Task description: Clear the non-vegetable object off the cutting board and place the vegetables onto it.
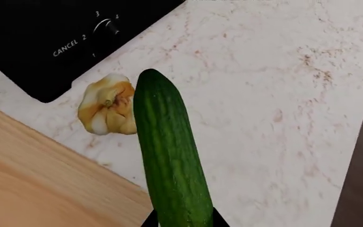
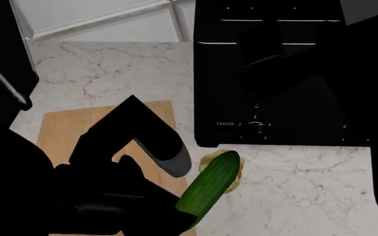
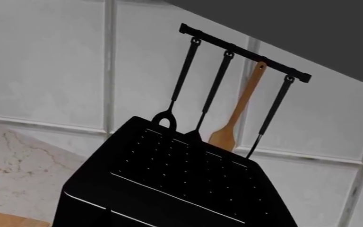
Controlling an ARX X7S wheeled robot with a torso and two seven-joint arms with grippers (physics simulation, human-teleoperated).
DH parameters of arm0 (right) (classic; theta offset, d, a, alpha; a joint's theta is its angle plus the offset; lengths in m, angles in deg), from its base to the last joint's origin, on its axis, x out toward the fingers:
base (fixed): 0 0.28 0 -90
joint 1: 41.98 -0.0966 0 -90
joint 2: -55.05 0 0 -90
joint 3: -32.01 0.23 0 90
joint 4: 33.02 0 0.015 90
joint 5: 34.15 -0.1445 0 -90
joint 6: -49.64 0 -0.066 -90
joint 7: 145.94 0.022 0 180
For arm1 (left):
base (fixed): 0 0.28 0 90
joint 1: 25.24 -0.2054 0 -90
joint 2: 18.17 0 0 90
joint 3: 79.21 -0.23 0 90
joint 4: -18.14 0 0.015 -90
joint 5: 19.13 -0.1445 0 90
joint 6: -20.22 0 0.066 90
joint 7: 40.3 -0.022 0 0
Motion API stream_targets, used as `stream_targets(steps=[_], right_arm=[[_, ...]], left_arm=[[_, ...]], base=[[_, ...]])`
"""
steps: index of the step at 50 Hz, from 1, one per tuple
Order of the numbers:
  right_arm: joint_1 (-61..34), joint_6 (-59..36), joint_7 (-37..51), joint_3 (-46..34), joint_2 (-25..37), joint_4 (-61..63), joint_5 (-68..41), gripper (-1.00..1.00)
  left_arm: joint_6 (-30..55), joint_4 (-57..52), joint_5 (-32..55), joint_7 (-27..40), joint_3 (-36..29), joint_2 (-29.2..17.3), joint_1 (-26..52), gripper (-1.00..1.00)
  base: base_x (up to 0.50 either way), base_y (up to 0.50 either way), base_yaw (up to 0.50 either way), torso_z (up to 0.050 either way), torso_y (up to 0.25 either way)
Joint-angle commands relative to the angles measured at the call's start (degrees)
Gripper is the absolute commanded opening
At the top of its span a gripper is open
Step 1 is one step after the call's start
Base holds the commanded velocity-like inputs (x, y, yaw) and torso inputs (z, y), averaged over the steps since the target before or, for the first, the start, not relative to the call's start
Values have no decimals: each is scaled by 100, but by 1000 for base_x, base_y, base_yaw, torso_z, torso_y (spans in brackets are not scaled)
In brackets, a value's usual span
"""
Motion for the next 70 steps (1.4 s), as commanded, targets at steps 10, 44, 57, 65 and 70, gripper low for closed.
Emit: stream_targets(steps=[10, 44, 57, 65, 70], right_arm=[[54, 234, -365, -64, -251, -70, 344, 100], [220, 442, -558, -155, -169, -67, 522, 100], [197, 435, -439, -122, -97, -30, 358, 100], [184, 467, -447, -173, -138, -64, 428, 100], [162, 467, -465, -190, -133, -64, 429, 100]], left_arm=[[-122, -169, 462, 414, 377, -900, 201, -100], [-172, 1109, -1520, -806, 159, -1406, 136, -100], [-373, 704, -1335, -579, 199, -1720, -350, -100], [-499, 665, -1475, -689, 111, -1764, -668, -100], [-569, 710, -1520, -679, 89, -1769, -765, -100]], base=[[0, 0, 0, 0, 0], [0, 0, 0, 0, 0], [0, 0, 0, 0, 1], [0, 0, 0, 0, 0], [0, 0, 0, 0, 0]])
